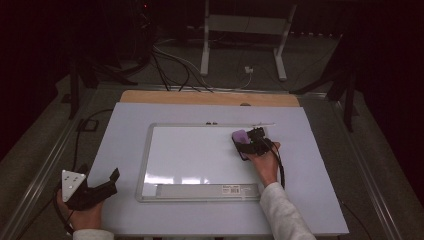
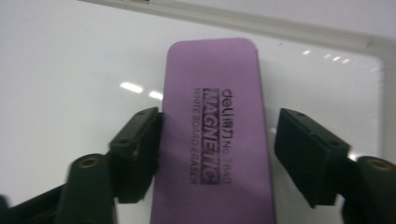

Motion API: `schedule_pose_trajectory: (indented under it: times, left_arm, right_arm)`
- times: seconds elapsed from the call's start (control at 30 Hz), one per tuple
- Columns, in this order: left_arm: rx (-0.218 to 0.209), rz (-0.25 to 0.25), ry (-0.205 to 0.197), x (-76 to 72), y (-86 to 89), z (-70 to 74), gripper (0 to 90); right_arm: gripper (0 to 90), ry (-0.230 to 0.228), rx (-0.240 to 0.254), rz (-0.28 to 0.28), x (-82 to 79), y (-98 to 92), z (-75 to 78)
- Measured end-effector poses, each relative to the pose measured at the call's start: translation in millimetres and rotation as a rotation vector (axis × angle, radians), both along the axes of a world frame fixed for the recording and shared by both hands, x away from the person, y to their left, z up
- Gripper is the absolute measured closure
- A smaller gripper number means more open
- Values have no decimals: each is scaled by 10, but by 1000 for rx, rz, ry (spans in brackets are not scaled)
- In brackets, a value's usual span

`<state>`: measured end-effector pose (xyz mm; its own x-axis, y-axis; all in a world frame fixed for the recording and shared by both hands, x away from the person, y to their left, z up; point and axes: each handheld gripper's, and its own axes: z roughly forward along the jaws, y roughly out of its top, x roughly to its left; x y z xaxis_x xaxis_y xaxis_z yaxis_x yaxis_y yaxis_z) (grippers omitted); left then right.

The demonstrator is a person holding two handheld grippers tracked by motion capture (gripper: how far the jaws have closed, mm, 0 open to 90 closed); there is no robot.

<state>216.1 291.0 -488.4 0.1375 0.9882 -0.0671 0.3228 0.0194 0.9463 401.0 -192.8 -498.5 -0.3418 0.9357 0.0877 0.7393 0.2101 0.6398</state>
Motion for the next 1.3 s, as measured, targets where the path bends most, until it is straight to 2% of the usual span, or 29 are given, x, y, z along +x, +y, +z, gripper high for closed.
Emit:
schedule_pose_trajectory:
  times: [0.1, 0.2, 0.3, 0.4, 0.5, 0.6, 0.67, 0.77, 0.83, 0.9, 1.03, 1.17, 1.3]
  left_arm:
    - [2, -2, 1, 2, -2, -1, 9]
    - [2, -3, 0, 2, -5, 0, 9]
    - [2, -3, 1, 1, -5, 0, 9]
    - [2, -2, -1, -4, -6, 4, 9]
    - [0, 0, 0, -2, -1, 1, 9]
    - [2, -2, 0, -2, -2, 2, 9]
    - [2, -1, -1, -3, -4, 3, 9]
    - [3, -2, 0, -2, -4, 2, 9]
    - [2, -1, -1, -4, -4, 3, 9]
    - [2, -1, 0, -3, -4, 1, 9]
    - [2, -2, -1, -4, -8, 3, 9]
    - [2, -1, 0, -4, -7, 3, 9]
    - [2, -1, 1, 0, -5, -1, 9]
  right_arm:
    - [280, -50, -35, -1, -50, 23, 56]
    - [291, -99, -65, 36, -123, 83, 123]
    - [291, -114, -138, 70, -163, 156, 128]
    - [319, -101, -121, 77, -151, 158, 97]
    - [357, -112, -122, 69, -161, 157, 94]
    - [362, -135, -151, 72, -191, 165, 95]
    - [367, -150, -141, 66, -215, 164, 100]
    - [370, -137, -142, 76, -221, 170, 77]
    - [383, -147, -159, 72, -225, 171, 68]
    - [396, -146, -147, 75, -225, 163, 68]
    - [384, -138, -155, 83, -212, 154, 72]
    - [361, -126, -182, 56, -177, 115, 61]
    - [388, -101, -161, 35, -149, 41, 46]
